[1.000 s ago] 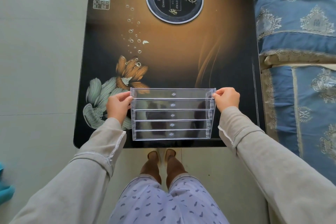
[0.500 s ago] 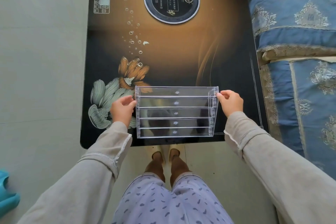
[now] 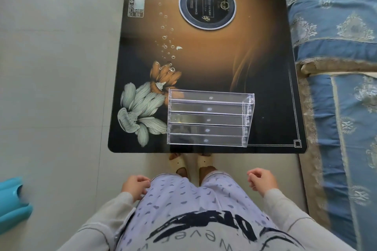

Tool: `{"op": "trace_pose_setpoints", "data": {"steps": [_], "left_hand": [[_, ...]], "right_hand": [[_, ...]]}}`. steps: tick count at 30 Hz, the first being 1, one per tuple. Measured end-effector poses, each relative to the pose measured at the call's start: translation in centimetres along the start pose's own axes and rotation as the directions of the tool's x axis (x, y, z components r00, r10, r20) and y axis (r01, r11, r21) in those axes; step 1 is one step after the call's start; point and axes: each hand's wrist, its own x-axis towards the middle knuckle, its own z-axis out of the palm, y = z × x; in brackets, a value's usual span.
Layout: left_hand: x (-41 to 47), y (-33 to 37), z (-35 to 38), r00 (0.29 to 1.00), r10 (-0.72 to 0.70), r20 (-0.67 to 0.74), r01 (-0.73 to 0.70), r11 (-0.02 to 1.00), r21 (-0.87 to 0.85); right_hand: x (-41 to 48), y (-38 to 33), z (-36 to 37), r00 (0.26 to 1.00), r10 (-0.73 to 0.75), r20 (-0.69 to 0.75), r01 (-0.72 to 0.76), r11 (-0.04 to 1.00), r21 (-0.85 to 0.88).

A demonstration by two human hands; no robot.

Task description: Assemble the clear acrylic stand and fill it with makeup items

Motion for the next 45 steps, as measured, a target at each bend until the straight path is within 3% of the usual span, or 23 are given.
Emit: {"op": "trace_pose_setpoints", "data": {"steps": [4,7,11,14,18,21,25,31,34,39,45], "left_hand": [[-0.7,-1.4,-0.4,0.995,-0.005,-0.103,-0.01,0.988,-0.151],[-1.6,-2.4,-0.1,0.982,-0.013,-0.187,-0.044,0.955,-0.294],[-3.2,-4.6,1.3,0.951,-0.091,-0.294,-0.074,0.861,-0.503],[-4.8,-7.4,4.2,0.921,-0.207,-0.33,-0.049,0.779,-0.626],[-6.8,-11.7,11.0,0.901,-0.35,-0.256,0.052,0.673,-0.738],[-8.5,-14.3,16.8,0.867,-0.47,-0.165,0.122,0.521,-0.845],[-10.7,-16.6,22.3,0.835,-0.551,-0.015,0.211,0.345,-0.914],[-12.2,-18.8,24.3,0.791,-0.61,0.052,0.14,0.096,-0.986],[-12.2,-20.7,23.6,0.786,-0.614,0.069,0.117,0.037,-0.992],[-11.9,-25.1,20.4,0.791,-0.608,0.068,0.115,0.039,-0.993],[-10.9,-31.6,9.7,0.8,-0.599,-0.048,0.057,0.155,-0.986]], "right_hand": [[0.1,-1.3,-0.4,0.997,-0.012,0.08,0.018,0.997,-0.078],[0.8,-3.0,-0.7,0.981,-0.03,0.191,0.086,0.952,-0.295],[2.5,-6.4,-1.2,0.949,-0.071,0.308,0.25,0.763,-0.597],[3.6,-9.4,-0.8,0.92,-0.111,0.377,0.364,0.602,-0.711],[4.2,-12.0,1.2,0.876,-0.176,0.45,0.478,0.452,-0.753],[3.1,-13.7,3.7,0.819,-0.232,0.526,0.574,0.332,-0.748],[0.2,-14.6,8.2,0.748,-0.203,0.632,0.66,0.32,-0.679],[-6.0,-14.9,14.5,0.592,-0.158,0.79,0.803,0.196,-0.563],[-7.9,-14.5,17.2,0.555,-0.15,0.819,0.832,0.135,-0.539],[-9.1,-13.3,20.6,0.606,-0.158,0.78,0.795,0.096,-0.599],[-9.1,-11.3,23.1,0.742,-0.174,0.648,0.67,0.218,-0.709]]}}
